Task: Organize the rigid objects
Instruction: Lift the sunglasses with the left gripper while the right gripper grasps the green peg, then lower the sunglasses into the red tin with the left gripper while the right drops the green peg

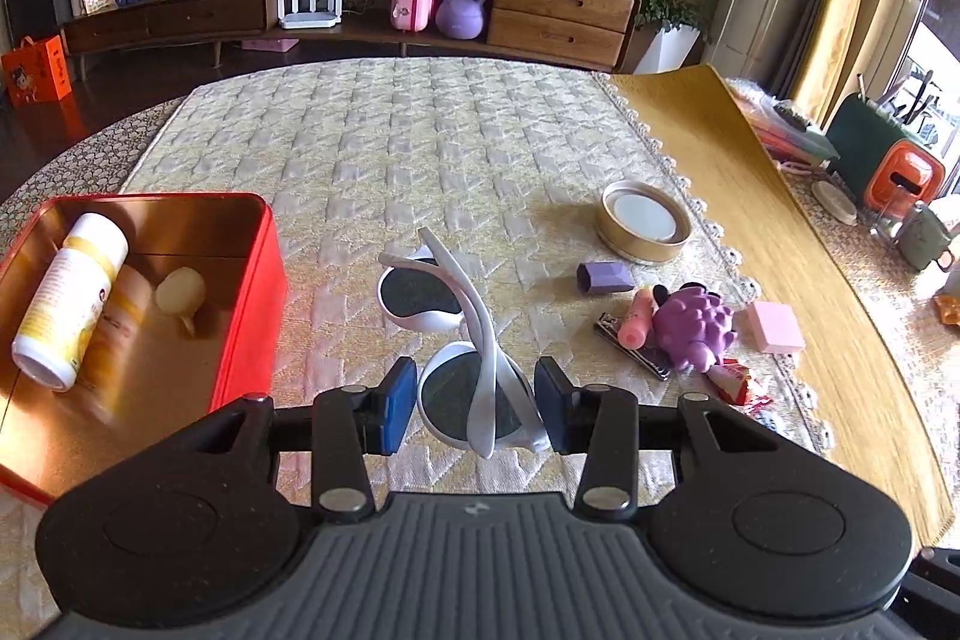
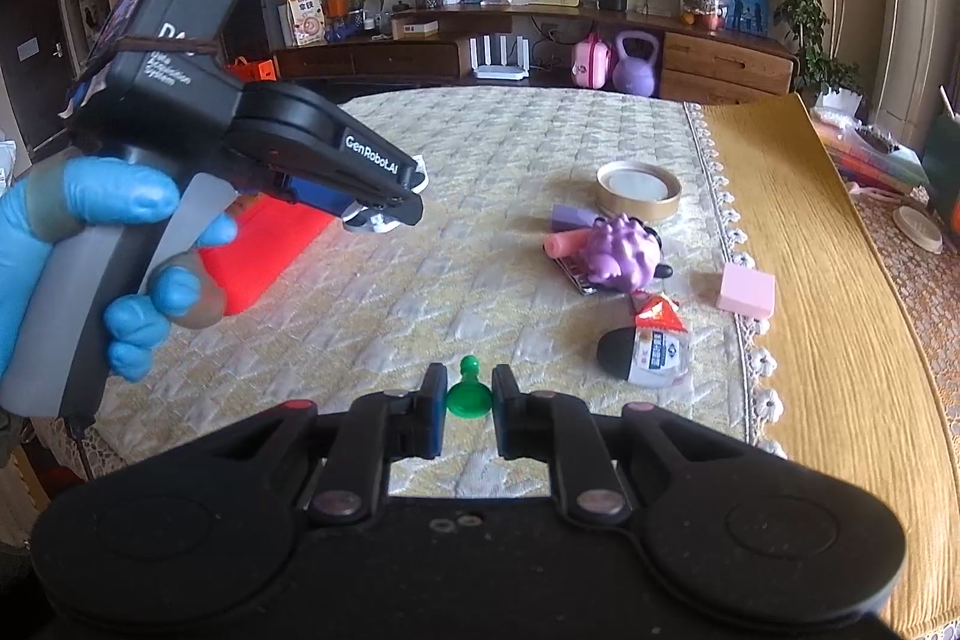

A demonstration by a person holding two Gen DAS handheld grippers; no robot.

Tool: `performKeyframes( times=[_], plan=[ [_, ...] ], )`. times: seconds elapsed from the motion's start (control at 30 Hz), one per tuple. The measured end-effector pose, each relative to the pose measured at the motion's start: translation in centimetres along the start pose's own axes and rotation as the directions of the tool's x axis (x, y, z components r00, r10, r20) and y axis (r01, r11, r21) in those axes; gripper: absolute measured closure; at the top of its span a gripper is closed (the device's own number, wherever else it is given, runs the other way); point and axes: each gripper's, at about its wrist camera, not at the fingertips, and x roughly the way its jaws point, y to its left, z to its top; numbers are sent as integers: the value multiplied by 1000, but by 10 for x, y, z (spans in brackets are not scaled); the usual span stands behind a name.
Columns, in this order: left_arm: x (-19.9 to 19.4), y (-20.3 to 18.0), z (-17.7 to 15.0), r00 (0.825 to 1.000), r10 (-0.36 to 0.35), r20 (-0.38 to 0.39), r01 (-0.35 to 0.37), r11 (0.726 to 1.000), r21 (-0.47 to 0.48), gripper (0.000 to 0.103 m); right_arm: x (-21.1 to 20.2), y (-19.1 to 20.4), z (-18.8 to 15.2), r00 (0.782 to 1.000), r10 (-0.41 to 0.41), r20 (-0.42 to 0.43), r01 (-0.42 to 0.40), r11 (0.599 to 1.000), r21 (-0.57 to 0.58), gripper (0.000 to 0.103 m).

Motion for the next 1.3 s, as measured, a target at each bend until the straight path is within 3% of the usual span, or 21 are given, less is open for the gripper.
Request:
performKeyframes(
  times=[0.37, 0.67, 1.3],
  plan=[
    [-48, 17, 1, 999, -33, 33, 33, 999, 5, 61, -11, 16, 24, 1000, 10, 30, -10, 1000, -17, 88],
    [-76, 53, 3, 998, -6, 67, 7, 1000, -5, 61, -4, 49, 45, 998, 50, 49, -46, 996, -82, 88],
    [-74, 142, 13, 997, 64, 47, -64, 998, 7, 61, 44, 110, 90, 988, 157, 15, -151, 970, -188, 88]
  ],
)
